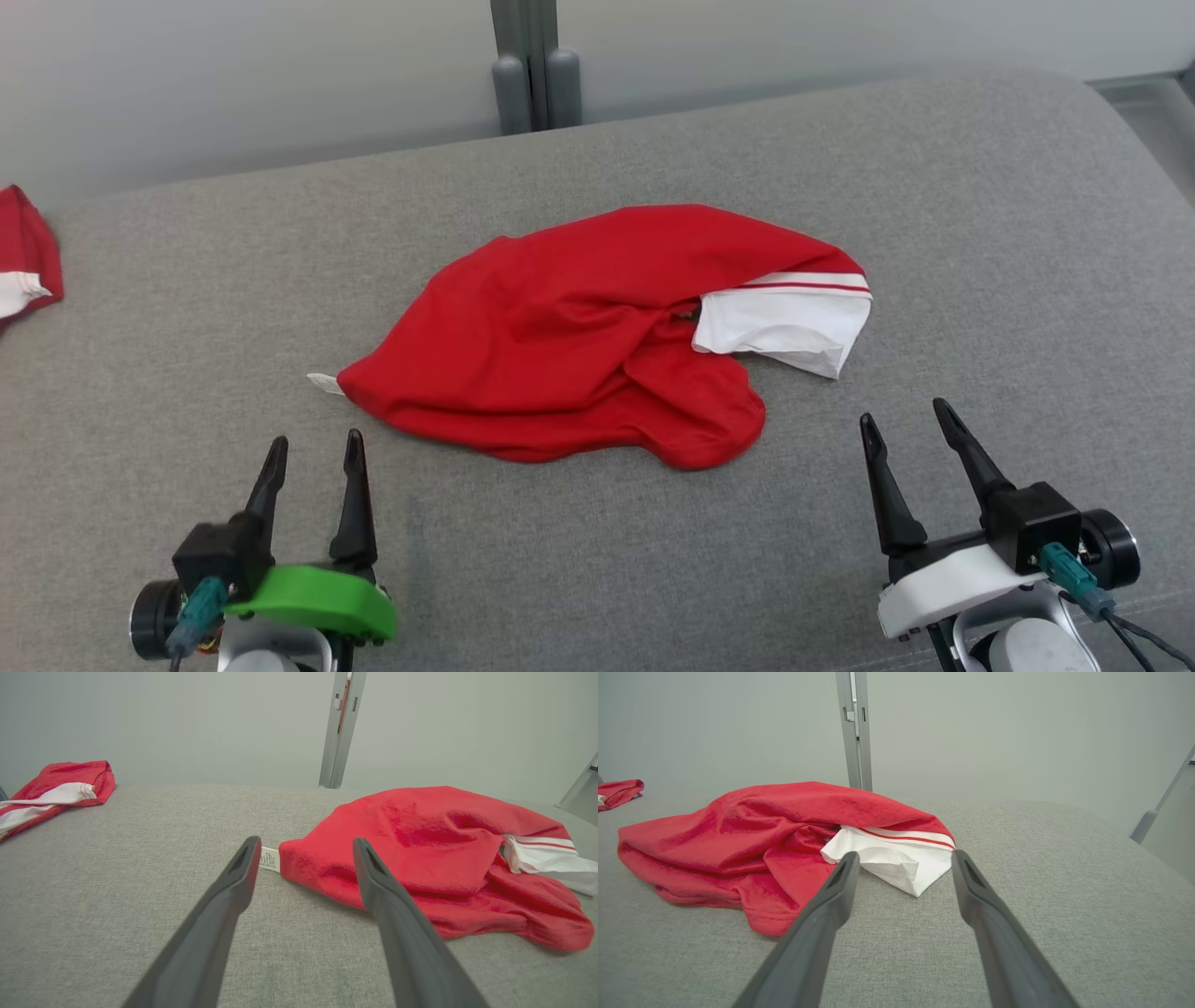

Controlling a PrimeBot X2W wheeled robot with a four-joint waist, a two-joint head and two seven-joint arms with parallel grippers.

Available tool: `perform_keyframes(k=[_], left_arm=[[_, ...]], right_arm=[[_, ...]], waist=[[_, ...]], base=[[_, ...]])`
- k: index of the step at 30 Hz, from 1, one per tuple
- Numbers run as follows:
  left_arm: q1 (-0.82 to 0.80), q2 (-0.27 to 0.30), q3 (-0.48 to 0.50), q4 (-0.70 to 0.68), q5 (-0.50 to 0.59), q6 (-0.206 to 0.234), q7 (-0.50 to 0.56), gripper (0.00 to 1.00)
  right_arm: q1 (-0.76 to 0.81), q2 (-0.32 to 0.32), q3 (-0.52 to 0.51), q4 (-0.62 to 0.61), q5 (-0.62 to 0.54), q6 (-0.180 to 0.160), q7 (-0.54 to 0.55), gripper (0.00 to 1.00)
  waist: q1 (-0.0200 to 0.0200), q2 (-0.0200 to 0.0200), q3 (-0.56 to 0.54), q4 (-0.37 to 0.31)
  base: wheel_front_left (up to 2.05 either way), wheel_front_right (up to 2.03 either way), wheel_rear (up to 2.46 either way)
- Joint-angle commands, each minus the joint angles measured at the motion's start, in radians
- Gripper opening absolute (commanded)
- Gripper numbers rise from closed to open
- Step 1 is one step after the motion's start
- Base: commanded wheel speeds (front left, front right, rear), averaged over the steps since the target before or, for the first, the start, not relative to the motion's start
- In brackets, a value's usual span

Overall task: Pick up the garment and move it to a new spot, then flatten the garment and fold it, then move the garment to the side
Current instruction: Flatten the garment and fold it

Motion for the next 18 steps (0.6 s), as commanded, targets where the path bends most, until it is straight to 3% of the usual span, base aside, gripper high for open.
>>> perform_keyframes(k=[1, 7, 14, 15, 16, 17, 18], left_arm=[[-0.062, 0.013, -0.006, 0.068, -0.006, -0.016, 0.001, 1.0], [-0.293, 0.035, 0.042, 0.313, -0.15, -0.055, 0.097, 1.0], [-0.413, 0.083, 0.064, 0.454, -0.318, -0.071, 0.264, 1.0], [-0.416, 0.093, 0.054, 0.456, -0.331, -0.071, 0.279, 0.65], [-0.414, 0.097, 0.035, 0.449, -0.354, -0.071, 0.295, 0.18], [-0.407, 0.101, 0.011, 0.443, -0.374, -0.071, 0.314, 0.0], [-0.396, 0.108, -0.016, 0.427, -0.395, -0.072, 0.329, 0.0]], right_arm=[[-0.021, -0.003, 0.003, -0.005, 0.0, -0.002, 0.0, 1.0], [-0.059, -0.002, 0.007, -0.006, 0.015, -0.002, 0.0, 1.0], [-0.068, -0.002, 0.015, 0.007, 0.044, -0.002, 0.0, 1.0], [-0.068, -0.002, 0.017, 0.008, 0.049, -0.002, 0.0, 1.0], [-0.068, -0.002, 0.017, 0.009, 0.055, -0.002, 0.0, 1.0], [-0.067, -0.002, 0.018, 0.01, 0.058, -0.002, 0.0, 1.0], [-0.064, -0.002, 0.019, 0.011, 0.062, -0.002, 0.0, 1.0]], waist=[[0.0, 0.0, 0.078, -0.031], [0.0, 0.0, 0.159, -0.078], [0.0, 0.0, 0.184, -0.126], [0.0, 0.0, 0.183, -0.131], [0.0, 0.0, 0.181, -0.135], [0.0, 0.0, 0.178, -0.138], [0.0, 0.0, 0.174, -0.141]], base=[[0.0, 0.0, 0.0], [0.0, 0.0, 0.0], [0.0, 0.0, 0.0], [0.0, 0.0, 0.0], [0.0, 0.0, 0.0], [0.0, 0.0, 0.0], [0.0, 0.0, 0.0]])
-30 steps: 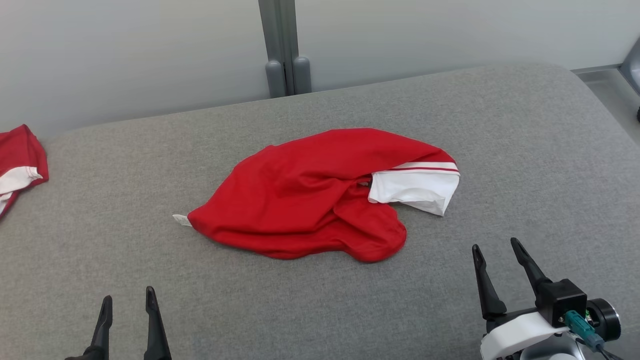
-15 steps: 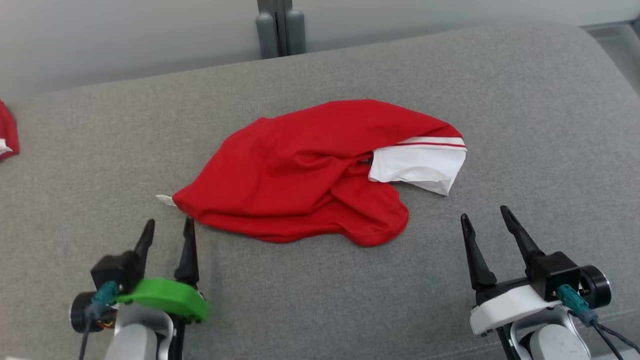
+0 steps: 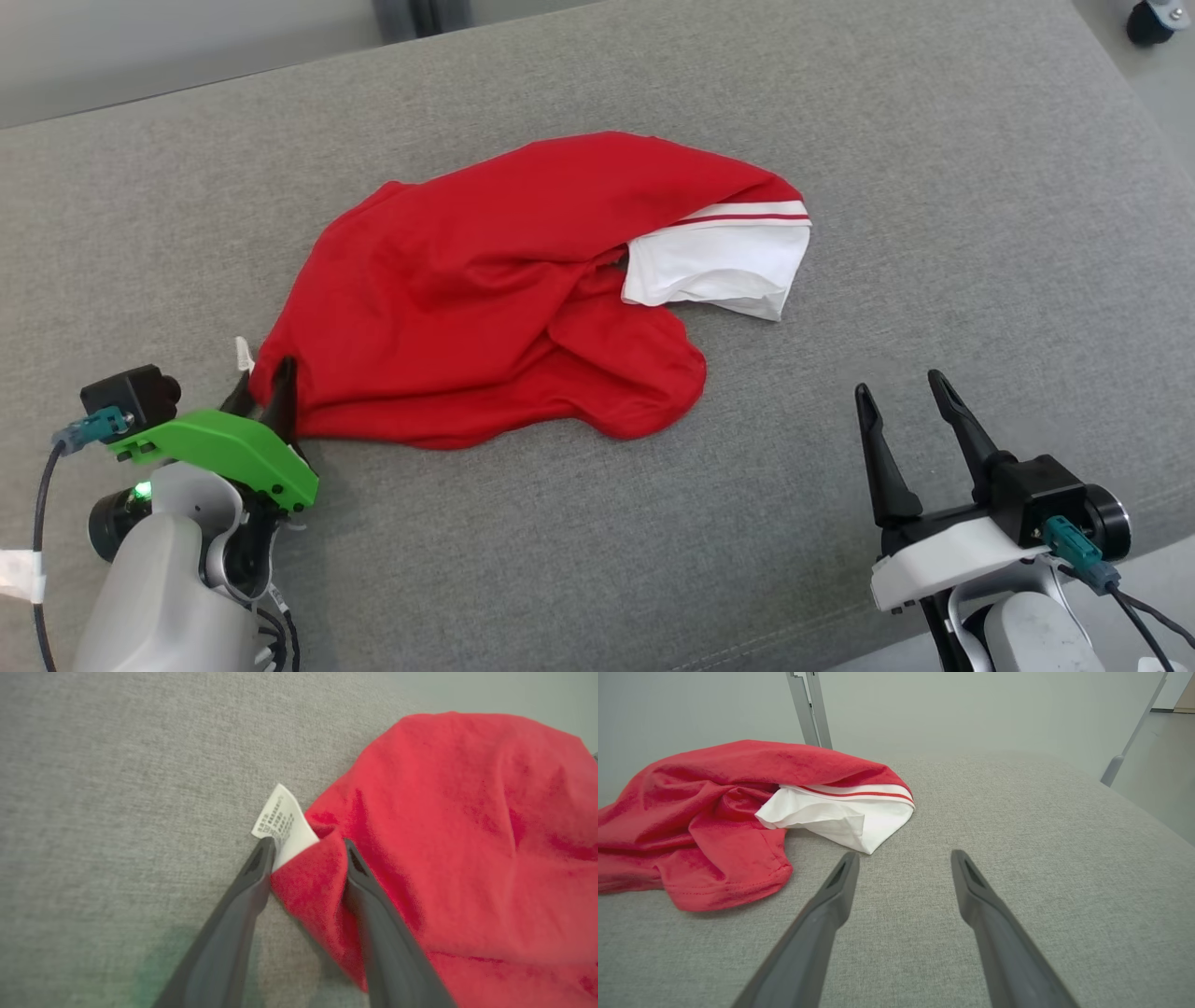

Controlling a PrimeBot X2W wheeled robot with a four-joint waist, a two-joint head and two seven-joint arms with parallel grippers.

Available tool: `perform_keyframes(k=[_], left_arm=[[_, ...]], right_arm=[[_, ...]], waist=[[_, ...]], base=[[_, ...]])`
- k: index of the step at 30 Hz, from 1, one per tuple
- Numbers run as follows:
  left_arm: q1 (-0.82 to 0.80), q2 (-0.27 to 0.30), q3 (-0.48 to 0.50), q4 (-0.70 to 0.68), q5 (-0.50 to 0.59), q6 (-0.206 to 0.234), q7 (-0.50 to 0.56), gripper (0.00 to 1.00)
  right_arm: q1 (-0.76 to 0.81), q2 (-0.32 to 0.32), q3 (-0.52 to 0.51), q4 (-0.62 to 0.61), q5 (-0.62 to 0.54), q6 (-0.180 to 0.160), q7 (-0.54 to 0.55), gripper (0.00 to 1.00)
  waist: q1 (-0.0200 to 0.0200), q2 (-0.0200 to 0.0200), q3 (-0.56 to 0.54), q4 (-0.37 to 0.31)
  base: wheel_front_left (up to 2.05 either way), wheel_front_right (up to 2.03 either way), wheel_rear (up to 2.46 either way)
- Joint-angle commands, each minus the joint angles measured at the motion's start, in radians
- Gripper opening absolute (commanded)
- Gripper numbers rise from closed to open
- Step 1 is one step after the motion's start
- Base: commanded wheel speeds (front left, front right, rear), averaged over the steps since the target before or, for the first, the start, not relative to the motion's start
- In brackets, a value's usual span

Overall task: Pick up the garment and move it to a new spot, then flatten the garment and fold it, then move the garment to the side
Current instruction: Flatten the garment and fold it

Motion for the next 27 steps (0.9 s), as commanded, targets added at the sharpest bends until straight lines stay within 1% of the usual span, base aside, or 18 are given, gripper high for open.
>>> perform_keyframes(k=[1, 4, 7, 9, 12, 18, 22, 27], left_arm=[[0.019, 0.006, -0.03, -0.012, -0.031, -0.004, 0.018, 0.0], [0.037, 0.064, -0.071, -0.056, -0.066, -0.004, 0.036, 0.0], [0.001, 0.097, -0.073, -0.107, -0.067, -0.004, 0.021, 0.0], [-0.049, 0.122, -0.069, -0.151, -0.05, 0.003, 0.019, 0.0], [-0.138, 0.164, -0.056, -0.231, -0.031, 0.026, 0.034, 0.0], [-0.312, 0.242, -0.061, -0.345, 0.013, 0.05, 0.106, 0.0], [-0.398, 0.269, -0.073, -0.388, 0.033, 0.041, 0.119, 0.0], [-0.469, 0.266, -0.097, -0.42, 0.04, 0.023, 0.087, 0.0]], right_arm=[[-0.004, -0.001, 0.002, 0.004, 0.008, -0.002, 0.0, 1.0], [-0.003, -0.001, 0.004, 0.009, 0.018, -0.002, 0.0, 1.0], [-0.002, -0.001, 0.003, 0.011, 0.025, -0.002, 0.0, 1.0], [0.004, -0.002, 0.0, 0.014, 0.023, -0.002, 0.0, 1.0], [0.002, -0.001, 0.009, 0.016, 0.027, -0.002, 0.0, 1.0], [0.0, -0.002, 0.021, 0.024, 0.054, -0.002, 0.0, 1.0], [0.02, -0.001, 0.021, 0.028, 0.065, -0.002, 0.0, 1.0], [0.037, -0.001, 0.014, 0.036, 0.058, -0.002, 0.0, 1.0]], waist=[[0.0, 0.0, -0.001, -0.018], [0.0, 0.0, -0.016, -0.025], [0.0, 0.0, -0.029, -0.028], [0.0, 0.0, -0.041, -0.025], [0.0, 0.0, -0.053, -0.031], [0.0, 0.0, -0.079, -0.065], [0.0, 0.0, -0.094, -0.082], [0.0, 0.0, -0.117, -0.087]], base=[[0.0, 0.0, 0.0], [0.0, 0.0, 0.0], [0.0, 0.0, 0.0], [0.0, 0.0, 0.0], [0.0, 0.0, 0.0], [0.0, 0.0, 0.0], [0.0, 0.0, 0.0], [0.0, 0.0, 0.0]])
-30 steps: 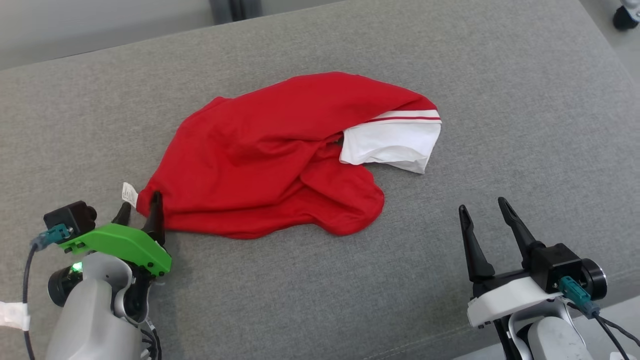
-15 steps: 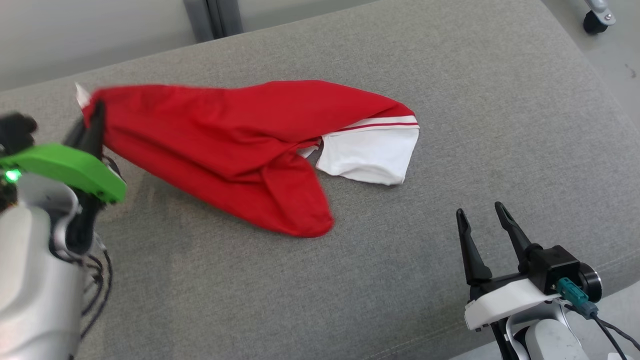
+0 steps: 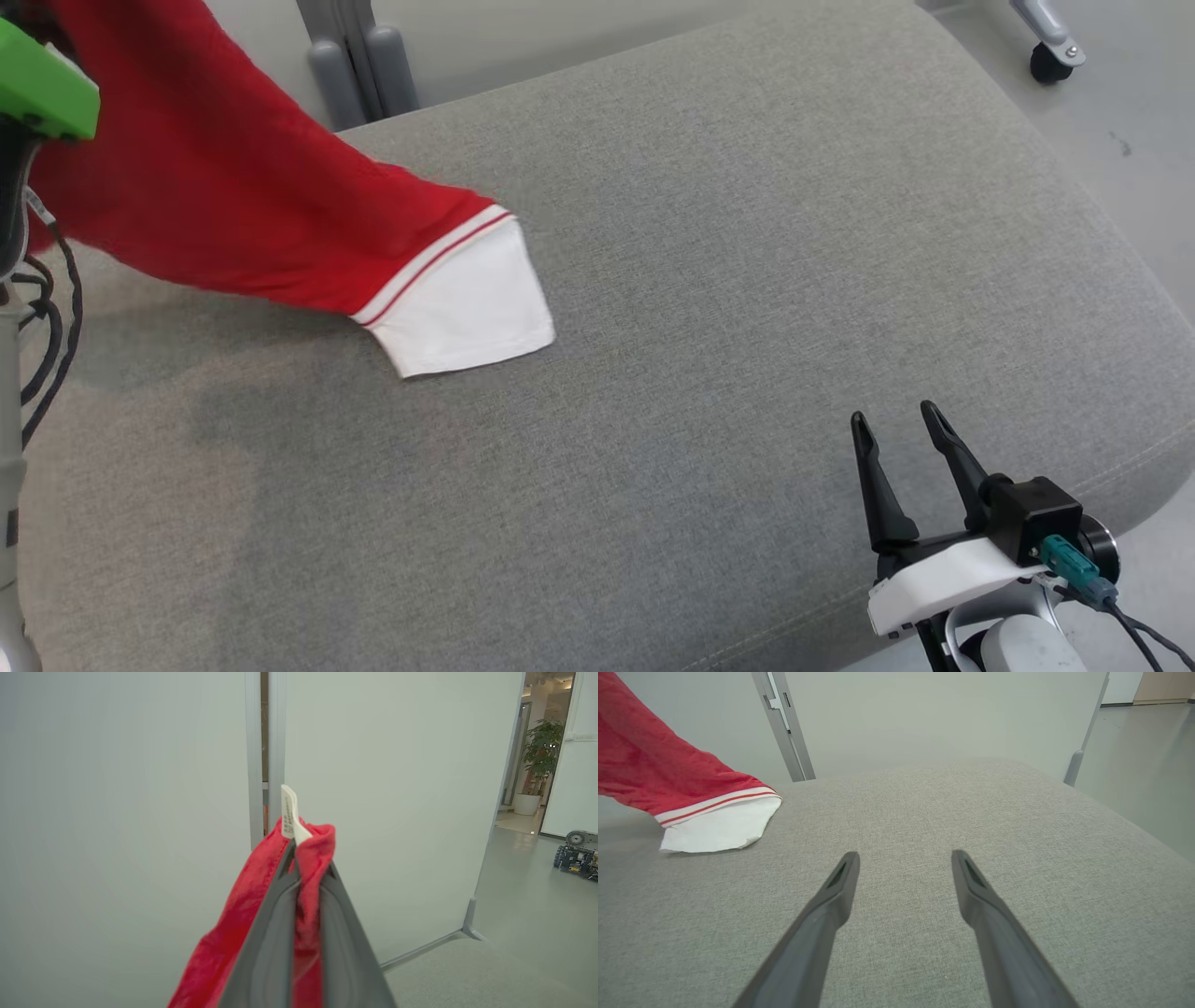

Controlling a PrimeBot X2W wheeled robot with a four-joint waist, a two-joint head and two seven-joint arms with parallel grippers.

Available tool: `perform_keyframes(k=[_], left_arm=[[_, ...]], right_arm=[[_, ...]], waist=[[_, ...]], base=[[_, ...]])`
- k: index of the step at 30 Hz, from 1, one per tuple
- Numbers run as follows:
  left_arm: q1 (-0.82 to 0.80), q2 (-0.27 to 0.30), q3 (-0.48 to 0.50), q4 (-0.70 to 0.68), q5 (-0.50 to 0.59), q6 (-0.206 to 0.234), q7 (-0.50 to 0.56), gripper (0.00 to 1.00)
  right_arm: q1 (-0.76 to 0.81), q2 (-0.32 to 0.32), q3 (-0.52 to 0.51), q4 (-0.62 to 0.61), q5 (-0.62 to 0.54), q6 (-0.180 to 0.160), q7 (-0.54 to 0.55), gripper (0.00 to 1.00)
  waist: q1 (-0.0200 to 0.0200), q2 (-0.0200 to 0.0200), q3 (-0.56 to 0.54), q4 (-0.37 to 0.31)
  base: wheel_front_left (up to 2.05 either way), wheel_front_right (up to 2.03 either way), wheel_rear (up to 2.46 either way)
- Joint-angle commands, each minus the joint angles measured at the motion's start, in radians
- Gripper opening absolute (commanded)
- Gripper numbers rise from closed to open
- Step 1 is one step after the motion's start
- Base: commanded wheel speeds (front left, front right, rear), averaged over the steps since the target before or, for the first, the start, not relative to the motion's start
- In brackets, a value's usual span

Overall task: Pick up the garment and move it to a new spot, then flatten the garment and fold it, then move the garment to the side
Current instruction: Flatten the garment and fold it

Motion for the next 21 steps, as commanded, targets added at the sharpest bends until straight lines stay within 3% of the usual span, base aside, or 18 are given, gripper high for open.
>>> perform_keyframes(k=[1, 6, 13, 18, 21], left_arm=[[-0.009, -0.003, -0.006, -0.01, 0.008, -0.006, -0.014, 0.0], [0.13, -0.027, -0.066, -0.106, 0.013, -0.004, -0.008, 0.0], [0.626, -0.145, -0.227, -0.335, -0.03, 0.04, -0.017, 0.0], [0.9, -0.179, -0.343, -0.31, 0.009, 0.067, -0.086, 0.0], [0.991, -0.138, -0.347, -0.243, 0.043, 0.094, -0.122, 0.0]], right_arm=[[0.014, -0.001, -0.004, 0.005, -0.005, -0.002, 0.0, 1.0], [0.028, -0.001, -0.017, 0.005, -0.015, -0.002, 0.0, 1.0], [0.062, -0.001, -0.038, 0.003, -0.024, -0.002, 0.0, 1.0], [0.065, -0.002, -0.029, 0.006, -0.031, -0.002, 0.0, 1.0], [0.063, -0.001, -0.028, 0.007, -0.037, -0.002, 0.0, 1.0]], waist=[[0.0, 0.0, -0.017, -0.003], [0.0, 0.0, -0.047, 0.005], [0.0, 0.0, -0.071, 0.06], [0.0, 0.0, -0.074, 0.11], [0.0, 0.0, -0.083, 0.133]], base=[[0.0, 0.0, 0.0], [0.0, 0.0, 0.0], [0.0, 0.0, 0.0], [0.0, 0.0, 0.0], [0.0, 0.0, 0.0]])
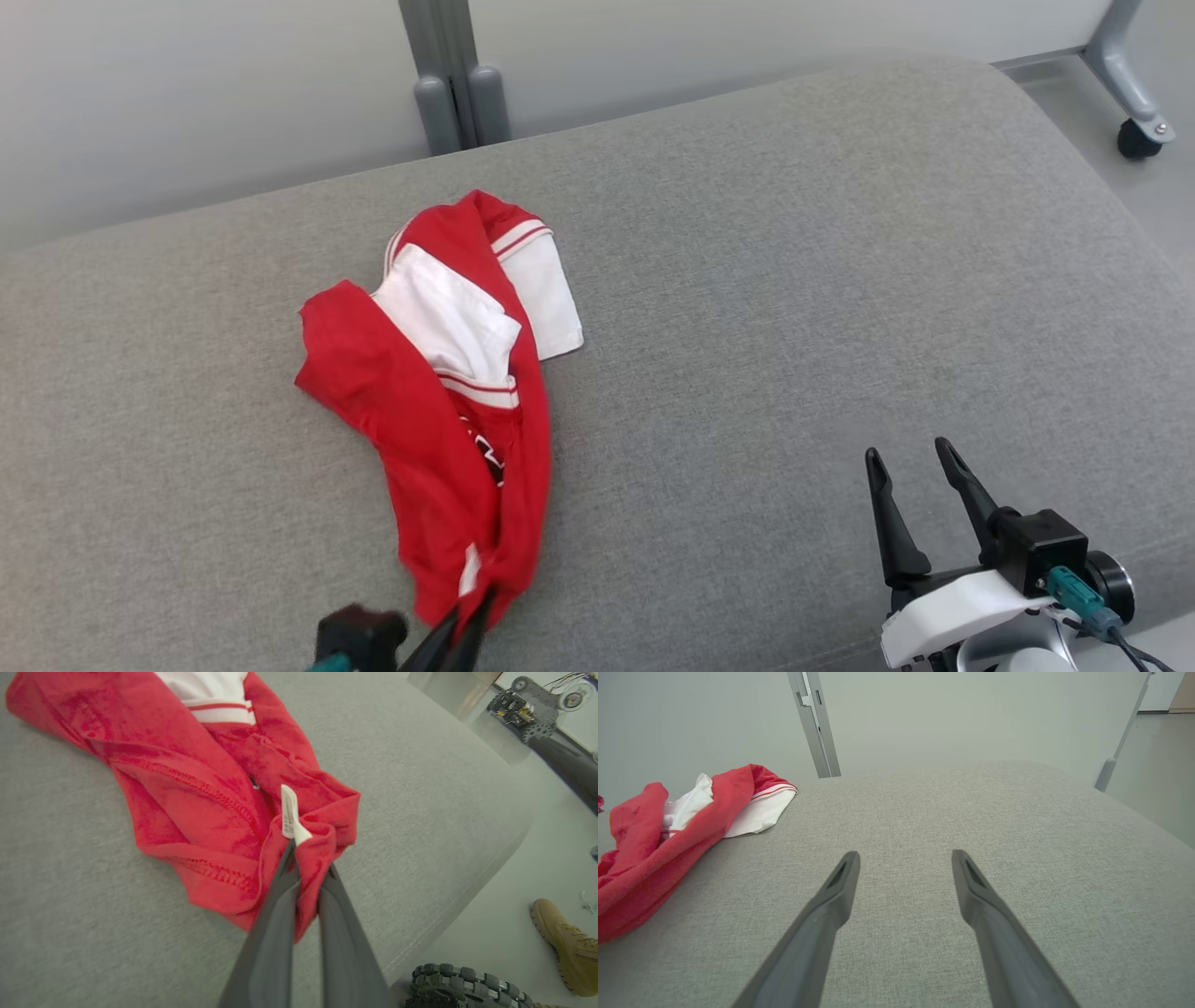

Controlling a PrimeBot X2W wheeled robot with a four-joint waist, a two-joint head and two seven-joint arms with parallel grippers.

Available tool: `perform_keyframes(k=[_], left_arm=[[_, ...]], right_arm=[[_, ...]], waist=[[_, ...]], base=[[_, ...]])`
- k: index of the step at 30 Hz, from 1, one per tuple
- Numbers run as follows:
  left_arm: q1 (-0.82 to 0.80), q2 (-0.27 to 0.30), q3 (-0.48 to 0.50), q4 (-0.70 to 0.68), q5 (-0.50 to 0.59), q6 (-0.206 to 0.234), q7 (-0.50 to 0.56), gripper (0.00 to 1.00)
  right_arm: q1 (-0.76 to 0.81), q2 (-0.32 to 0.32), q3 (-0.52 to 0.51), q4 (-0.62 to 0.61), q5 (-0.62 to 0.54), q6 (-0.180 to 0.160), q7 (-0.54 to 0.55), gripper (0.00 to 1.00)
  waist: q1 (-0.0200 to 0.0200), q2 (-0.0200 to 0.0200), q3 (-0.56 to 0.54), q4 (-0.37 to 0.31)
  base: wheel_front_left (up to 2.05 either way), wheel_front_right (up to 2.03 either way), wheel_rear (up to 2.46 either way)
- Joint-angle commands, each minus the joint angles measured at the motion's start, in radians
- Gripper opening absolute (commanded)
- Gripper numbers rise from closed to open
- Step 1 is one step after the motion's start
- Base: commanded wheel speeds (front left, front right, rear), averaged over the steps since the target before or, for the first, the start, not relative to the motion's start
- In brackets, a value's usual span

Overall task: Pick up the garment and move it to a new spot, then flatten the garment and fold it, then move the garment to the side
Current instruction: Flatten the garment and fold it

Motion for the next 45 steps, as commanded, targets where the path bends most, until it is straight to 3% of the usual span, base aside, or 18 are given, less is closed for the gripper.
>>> perform_keyframes(k=[1, 4, 6, 7, 15, 19, 21, 25, 28, 32, 35, 44, 45], left_arm=[[0.041, 0.044, 0.01, 0.039, 0.033, 0.021, -0.014, 0.0], [0.106, 0.079, 0.034, 0.115, 0.038, 0.072, -0.011, 0.0], [0.133, 0.106, 0.055, 0.152, 0.034, 0.106, 0.015, 0.39], [0.143, 0.106, 0.072, 0.157, 0.011, 0.118, 0.029, 1.0], [0.101, 0.126, 0.246, 0.033, -0.003, 0.306, 0.0, 1.0], [0.041, 0.133, 0.27, -0.092, 0.019, 0.343, -0.002, 1.0], [-0.009, 0.121, 0.248, -0.14, 0.032, 0.332, -0.003, 1.0], [-0.147, 0.068, 0.141, -0.129, 0.047, 0.267, 0.037, 1.0], [-0.253, -0.003, 0.072, -0.026, 0.036, 0.208, 0.042, 1.0], [-0.373, -0.056, 0.022, 0.176, 0.056, 0.158, 0.026, 1.0], [-0.43, -0.079, 0.01, 0.305, 0.064, 0.146, 0.02, 1.0], [-0.558, -0.095, 0.013, 0.605, 0.093, 0.181, 0.002, 1.0], [-0.564, -0.097, 0.013, 0.625, 0.09, 0.176, 0.001, 0.94]], right_arm=[[0.006, -0.002, 0.001, 0.001, -0.01, -0.001, 0.0, 1.0], [0.011, -0.002, -0.001, 0.002, -0.019, -0.001, 0.0, 1.0], [0.013, -0.002, -0.001, 0.004, -0.025, -0.002, 0.0, 1.0], [0.012, -0.002, 0.001, 0.005, -0.027, -0.001, 0.0, 1.0], [0.016, -0.002, 0.001, 0.001, -0.021, -0.002, 0.0, 1.0], [0.004, -0.002, 0.012, 0.002, -0.013, -0.002, 0.0, 1.0], [-0.003, -0.002, 0.01, -0.001, -0.009, -0.002, 0.0, 1.0], [-0.026, -0.001, 0.023, -0.003, -0.008, -0.001, 0.0, 1.0], [-0.043, -0.002, 0.029, -0.004, -0.004, -0.001, 0.0, 1.0], [-0.068, -0.001, 0.045, 0.001, -0.001, -0.002, 0.0, 1.0], [-0.071, -0.002, 0.046, 0.004, 0.004, -0.002, 0.0, 1.0], [-0.06, -0.001, 0.047, 0.012, 0.009, -0.001, 0.0, 1.0], [-0.061, -0.001, 0.046, 0.012, 0.011, -0.001, 0.0, 1.0]], waist=[[0.0001, -0.0001, -0.012, 0.03], [0.0001, -0.0001, -0.016, 0.045], [0.0001, -0.0001, -0.019, 0.05], [0.0001, -0.0001, -0.02, 0.052], [0.0001, -0.0001, -0.02, 0.045], [0.0001, -0.0001, -0.007, 0.026], [0.0001, -0.0001, 0.005, 0.021], [0.0001, -0.0001, 0.039, 0.008], [0.0001, -0.0001, 0.066, -0.005], [0.0001, -0.0001, 0.089, -0.032], [0.0001, -0.0001, 0.093, -0.052], [0.0001, -0.0001, 0.081, -0.082], [0.0001, -0.0001, 0.08, -0.083]], base=[[0.0, 0.0, 0.0], [0.0, 0.0, 0.0], [0.0, 0.0, 0.0], [0.0, 0.0, 0.0], [0.0, 0.0, 0.0], [0.0, 0.0, 0.0], [0.0, 0.0, 0.0], [0.0, 0.0, 0.0], [0.0, 0.0, 0.0], [0.0, 0.0, 0.0], [0.0, 0.0, 0.0], [0.0, 0.0, 0.0], [0.0, 0.0, 0.0]])
